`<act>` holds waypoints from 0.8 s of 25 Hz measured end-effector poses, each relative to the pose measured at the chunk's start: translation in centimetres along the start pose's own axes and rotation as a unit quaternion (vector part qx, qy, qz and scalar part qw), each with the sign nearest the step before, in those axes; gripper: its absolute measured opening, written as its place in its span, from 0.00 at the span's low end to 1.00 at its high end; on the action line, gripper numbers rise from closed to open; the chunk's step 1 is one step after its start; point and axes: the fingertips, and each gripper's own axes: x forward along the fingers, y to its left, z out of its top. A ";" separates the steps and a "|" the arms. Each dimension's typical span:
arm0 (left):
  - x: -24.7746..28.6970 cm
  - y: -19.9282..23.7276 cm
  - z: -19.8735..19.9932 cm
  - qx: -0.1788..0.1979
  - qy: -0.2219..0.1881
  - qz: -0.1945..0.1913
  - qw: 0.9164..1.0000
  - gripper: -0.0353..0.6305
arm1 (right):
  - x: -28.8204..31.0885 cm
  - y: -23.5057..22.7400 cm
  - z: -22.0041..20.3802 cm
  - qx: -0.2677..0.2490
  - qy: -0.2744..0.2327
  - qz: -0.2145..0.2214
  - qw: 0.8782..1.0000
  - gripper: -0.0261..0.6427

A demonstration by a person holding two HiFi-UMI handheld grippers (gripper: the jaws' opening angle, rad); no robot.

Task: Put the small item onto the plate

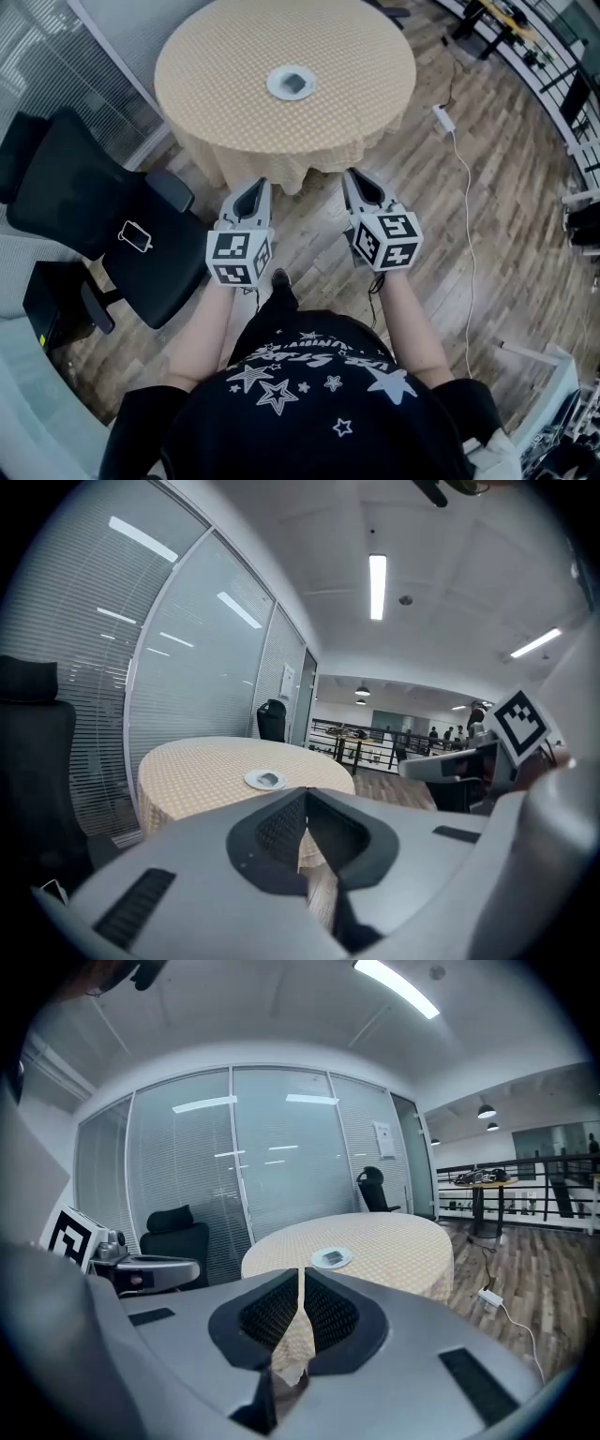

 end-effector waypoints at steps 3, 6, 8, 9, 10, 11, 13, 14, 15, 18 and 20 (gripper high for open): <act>-1.7 -1.8 -0.8 -0.006 0.006 0.020 1.000 0.05 | -2.5 -0.1 -0.6 -0.002 0.007 0.015 1.000 0.10; -3.6 -4.1 -1.4 -0.007 0.005 0.031 0.999 0.05 | -5.2 -0.4 -1.0 -0.007 0.005 0.027 1.000 0.10; -4.9 -5.7 -1.7 -0.004 0.002 0.037 0.999 0.05 | -7.0 -0.3 -1.4 -0.005 0.001 0.033 0.999 0.10; -5.6 -6.4 -1.8 -0.003 0.001 0.039 0.999 0.05 | -7.9 -0.1 -1.7 -0.005 0.000 0.038 0.999 0.10; -6.3 -7.1 -1.9 -0.002 -0.002 0.041 0.999 0.05 | -8.7 0.3 -2.0 -0.005 -0.002 0.043 0.999 0.10; -7.0 -7.8 -1.9 -0.001 -0.005 0.042 0.999 0.05 | -9.5 0.6 -2.3 -0.007 -0.003 0.048 0.999 0.10; -8.2 -9.1 -1.8 0.002 -0.011 0.043 0.999 0.05 | -11.0 1.3 -2.6 -0.010 -0.007 0.057 0.998 0.10; -8.8 -9.8 -1.7 0.004 -0.014 0.044 0.999 0.05 | -11.8 1.5 -2.7 -0.011 -0.010 0.061 0.998 0.10; -9.4 -10.6 -1.7 0.007 -0.017 0.044 0.999 0.05 | -12.7 1.5 -2.9 -0.012 -0.012 0.063 0.998 0.10; -11.1 -13.0 -1.7 0.014 -0.024 0.042 0.999 0.05 | -15.4 1.4 -3.2 -0.014 -0.019 0.066 0.998 0.10; -12.3 -14.5 -1.7 0.018 -0.030 0.040 0.999 0.05 | -17.3 1.3 -3.3 -0.015 -0.026 0.066 0.997 0.10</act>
